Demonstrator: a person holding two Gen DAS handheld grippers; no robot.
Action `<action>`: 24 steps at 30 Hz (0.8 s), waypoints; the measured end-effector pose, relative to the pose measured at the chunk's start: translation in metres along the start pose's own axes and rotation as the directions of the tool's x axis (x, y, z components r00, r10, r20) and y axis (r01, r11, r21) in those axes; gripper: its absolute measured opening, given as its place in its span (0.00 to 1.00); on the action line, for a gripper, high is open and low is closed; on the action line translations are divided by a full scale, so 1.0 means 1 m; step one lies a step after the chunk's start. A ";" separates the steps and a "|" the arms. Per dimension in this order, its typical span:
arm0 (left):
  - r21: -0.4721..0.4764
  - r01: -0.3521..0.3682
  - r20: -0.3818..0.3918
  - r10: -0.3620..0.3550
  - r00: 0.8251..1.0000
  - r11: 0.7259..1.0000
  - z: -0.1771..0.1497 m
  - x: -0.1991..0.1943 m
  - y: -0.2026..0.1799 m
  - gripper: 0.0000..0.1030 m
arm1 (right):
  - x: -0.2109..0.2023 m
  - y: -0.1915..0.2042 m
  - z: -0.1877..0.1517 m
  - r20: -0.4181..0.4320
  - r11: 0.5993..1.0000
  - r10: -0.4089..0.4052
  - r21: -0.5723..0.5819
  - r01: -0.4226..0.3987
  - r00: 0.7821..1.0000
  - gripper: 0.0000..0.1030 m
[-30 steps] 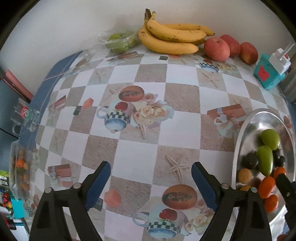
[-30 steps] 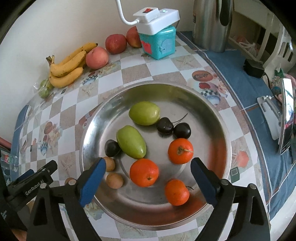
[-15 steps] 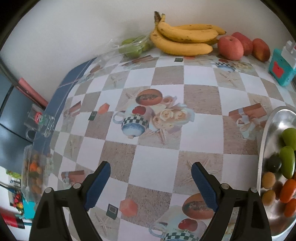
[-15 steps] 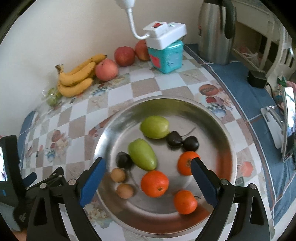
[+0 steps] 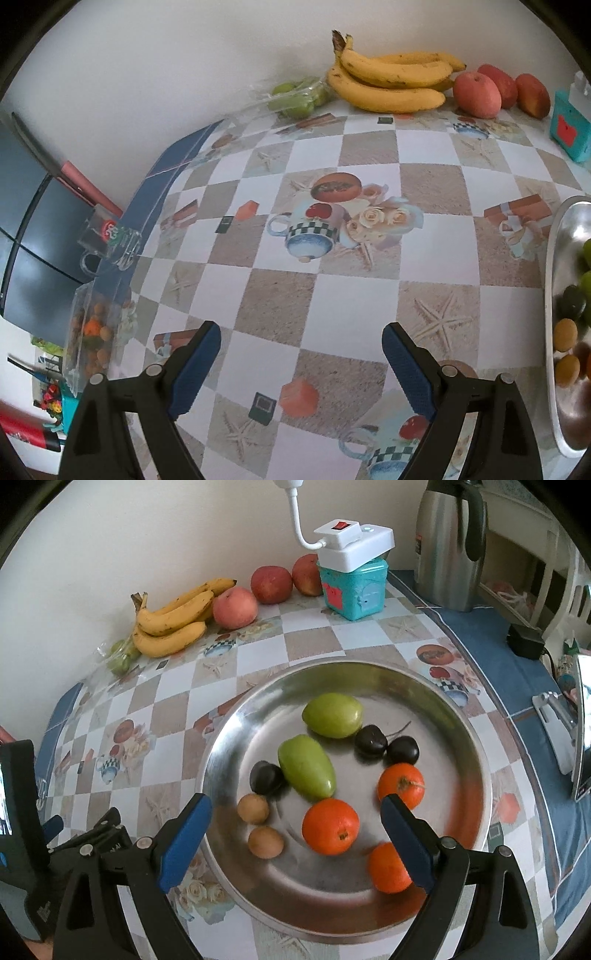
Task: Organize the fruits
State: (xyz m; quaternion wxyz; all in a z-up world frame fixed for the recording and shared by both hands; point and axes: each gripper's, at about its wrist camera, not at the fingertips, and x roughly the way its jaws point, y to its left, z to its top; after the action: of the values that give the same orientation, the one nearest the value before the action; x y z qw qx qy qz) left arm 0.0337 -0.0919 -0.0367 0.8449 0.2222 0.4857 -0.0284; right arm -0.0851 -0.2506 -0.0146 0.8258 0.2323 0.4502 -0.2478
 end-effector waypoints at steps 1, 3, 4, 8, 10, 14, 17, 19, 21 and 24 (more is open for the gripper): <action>-0.004 -0.004 0.008 0.004 1.000 1.000 -0.002 -0.003 0.003 0.88 | -0.001 0.000 -0.003 0.001 1.000 0.001 0.001 -0.001 1.000 0.90; -0.007 -0.007 0.019 0.007 1.000 1.000 -0.005 -0.009 0.006 0.88 | -0.003 0.000 -0.009 -0.008 1.000 -0.002 -0.002 0.002 1.000 0.90; -0.007 -0.008 0.025 0.008 1.000 1.000 -0.007 -0.012 0.008 0.88 | -0.003 0.000 -0.011 -0.013 1.000 -0.003 -0.005 0.003 1.000 0.90; -0.004 0.001 0.034 -0.001 0.999 1.000 -0.014 -0.022 0.014 0.88 | -0.007 0.002 -0.022 -0.026 1.000 0.002 -0.010 -0.002 1.000 0.90; -0.005 0.003 0.036 -0.003 0.999 1.000 -0.018 -0.027 0.016 0.88 | -0.010 0.003 -0.027 -0.030 1.000 0.007 -0.015 -0.008 1.000 0.90; -0.006 0.024 0.055 -0.024 0.998 1.000 -0.027 -0.040 0.022 0.88 | -0.017 0.006 -0.034 -0.035 1.000 0.012 -0.025 -0.013 0.999 0.90; 0.001 0.030 0.078 -0.029 0.997 1.000 -0.032 -0.050 0.026 0.88 | -0.022 0.008 -0.039 -0.039 1.000 0.009 -0.030 -0.010 0.999 0.90; 0.005 0.035 0.091 -0.035 0.995 0.999 -0.035 -0.055 0.028 0.88 | -0.029 0.007 -0.042 -0.033 0.999 0.010 -0.032 -0.011 0.999 0.90; 0.002 0.051 0.107 -0.050 0.993 0.999 -0.037 -0.062 0.031 0.88 | -0.037 0.007 -0.043 -0.015 0.999 0.013 -0.034 -0.014 1.000 0.90; -0.005 0.069 0.128 -0.067 0.989 0.998 -0.039 -0.071 0.035 0.88 | -0.048 0.007 -0.045 0.009 0.999 0.016 -0.037 -0.016 1.000 0.90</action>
State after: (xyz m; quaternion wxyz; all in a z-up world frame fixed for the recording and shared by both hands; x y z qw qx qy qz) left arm -0.0262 -0.0562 0.0183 0.8740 0.1992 0.4379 -0.0691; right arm -0.1317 -0.2082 0.0059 0.8339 0.2197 0.4489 -0.2340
